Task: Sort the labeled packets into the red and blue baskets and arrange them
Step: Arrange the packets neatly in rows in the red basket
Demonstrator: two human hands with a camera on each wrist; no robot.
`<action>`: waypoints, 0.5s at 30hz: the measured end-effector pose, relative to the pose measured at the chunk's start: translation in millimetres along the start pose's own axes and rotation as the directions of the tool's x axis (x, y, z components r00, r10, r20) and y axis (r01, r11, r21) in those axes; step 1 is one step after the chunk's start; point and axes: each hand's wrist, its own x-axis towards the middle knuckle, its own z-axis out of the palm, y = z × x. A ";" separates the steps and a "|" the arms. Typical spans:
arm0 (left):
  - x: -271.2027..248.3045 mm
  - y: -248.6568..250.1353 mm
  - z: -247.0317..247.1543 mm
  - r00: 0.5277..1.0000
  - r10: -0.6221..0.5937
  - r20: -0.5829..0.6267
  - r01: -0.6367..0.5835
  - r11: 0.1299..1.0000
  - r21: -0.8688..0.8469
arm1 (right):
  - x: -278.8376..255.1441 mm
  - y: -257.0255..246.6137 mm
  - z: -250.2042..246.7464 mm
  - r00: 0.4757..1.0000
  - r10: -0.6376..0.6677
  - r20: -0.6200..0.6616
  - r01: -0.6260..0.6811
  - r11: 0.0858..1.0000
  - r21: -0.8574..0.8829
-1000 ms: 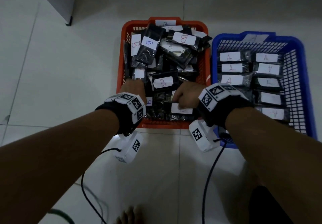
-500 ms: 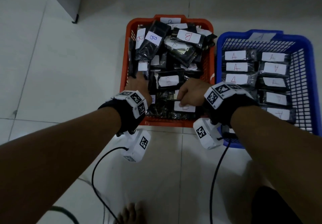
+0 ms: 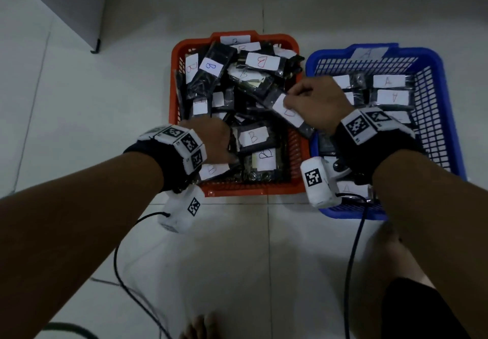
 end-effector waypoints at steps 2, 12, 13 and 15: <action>8.8 10.9 -4.9 0.969 0.066 -0.238 -0.074 0.997 -0.024 | 0.5 8.9 -5.7 0.999 0.018 -0.044 -0.017 1.000 0.018; 28.4 47.6 19.5 0.970 0.237 0.047 -0.234 0.970 -0.070 | -1.8 30.9 -8.3 0.989 0.108 -0.098 -0.091 0.983 0.161; 27.3 46.8 18.2 0.966 0.225 0.124 -0.214 0.972 -0.094 | -0.9 32.6 -7.9 0.988 0.112 -0.104 -0.092 0.980 0.178; 28.0 42.8 15.3 0.972 0.213 0.102 -0.197 0.969 -0.148 | 1.2 34.7 -7.7 0.987 0.120 -0.112 -0.095 0.974 0.205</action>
